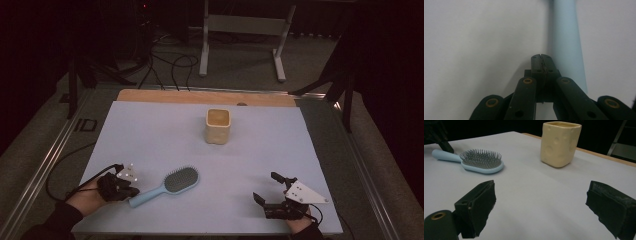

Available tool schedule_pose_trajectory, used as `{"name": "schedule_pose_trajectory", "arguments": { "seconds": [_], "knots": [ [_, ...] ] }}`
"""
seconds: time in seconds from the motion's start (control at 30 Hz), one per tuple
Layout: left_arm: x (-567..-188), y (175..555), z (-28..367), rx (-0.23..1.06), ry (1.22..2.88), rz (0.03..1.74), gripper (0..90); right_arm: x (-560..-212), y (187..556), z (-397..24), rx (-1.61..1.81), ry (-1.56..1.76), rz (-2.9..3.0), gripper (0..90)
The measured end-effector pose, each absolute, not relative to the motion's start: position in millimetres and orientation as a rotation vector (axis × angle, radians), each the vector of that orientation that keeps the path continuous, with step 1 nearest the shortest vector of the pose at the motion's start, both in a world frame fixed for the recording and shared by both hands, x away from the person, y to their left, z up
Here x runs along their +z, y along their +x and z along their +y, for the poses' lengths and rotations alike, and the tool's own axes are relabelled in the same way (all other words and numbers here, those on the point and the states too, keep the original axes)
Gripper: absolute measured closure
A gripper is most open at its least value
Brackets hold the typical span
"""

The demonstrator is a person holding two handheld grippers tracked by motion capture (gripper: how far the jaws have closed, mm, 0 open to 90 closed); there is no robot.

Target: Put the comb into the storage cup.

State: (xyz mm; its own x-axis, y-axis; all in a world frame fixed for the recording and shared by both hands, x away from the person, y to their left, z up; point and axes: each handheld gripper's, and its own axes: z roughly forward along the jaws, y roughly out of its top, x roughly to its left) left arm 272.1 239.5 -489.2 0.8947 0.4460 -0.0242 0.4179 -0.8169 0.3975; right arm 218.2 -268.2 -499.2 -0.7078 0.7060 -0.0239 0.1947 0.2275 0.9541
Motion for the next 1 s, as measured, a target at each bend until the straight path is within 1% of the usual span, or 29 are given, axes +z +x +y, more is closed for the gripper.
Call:
{"name": "schedule_pose_trajectory", "arguments": {
  "seconds": [0.2, 0.47, 0.57, 0.87, 0.93, 1.0],
  "knots": [
    [-489.0, 266.6, 235.9, 0.077, 2.675, 0.611, 90.0, -499.3, 218.2, -267.4, 1.491, 0.827, 2.054, 8.7],
    [-487.2, 261.5, 229.3, 0.012, 2.698, 0.559, 90.0, -499.5, 218.0, -267.6, 1.491, 0.833, 2.056, 8.7],
    [-486.1, 260.7, 227.2, 0.029, 2.719, 0.552, 90.0, -499.5, 218.3, -267.8, 1.488, 0.834, 2.055, 8.7],
    [-476.3, 267.8, 235.7, 0.106, 2.669, 0.690, 90.0, -499.5, 218.0, -268.0, 1.489, 0.837, 2.055, 8.7],
    [-474.3, 268.0, 236.4, 0.122, 2.670, 0.695, 90.0, -499.5, 218.1, -268.1, 1.489, 0.837, 2.055, 8.7],
    [-467.1, 270.0, 238.3, 0.150, 2.651, 0.765, 90.0, -500.3, 218.9, -268.0, 1.487, 0.833, 2.059, 8.7]
  ]
}}
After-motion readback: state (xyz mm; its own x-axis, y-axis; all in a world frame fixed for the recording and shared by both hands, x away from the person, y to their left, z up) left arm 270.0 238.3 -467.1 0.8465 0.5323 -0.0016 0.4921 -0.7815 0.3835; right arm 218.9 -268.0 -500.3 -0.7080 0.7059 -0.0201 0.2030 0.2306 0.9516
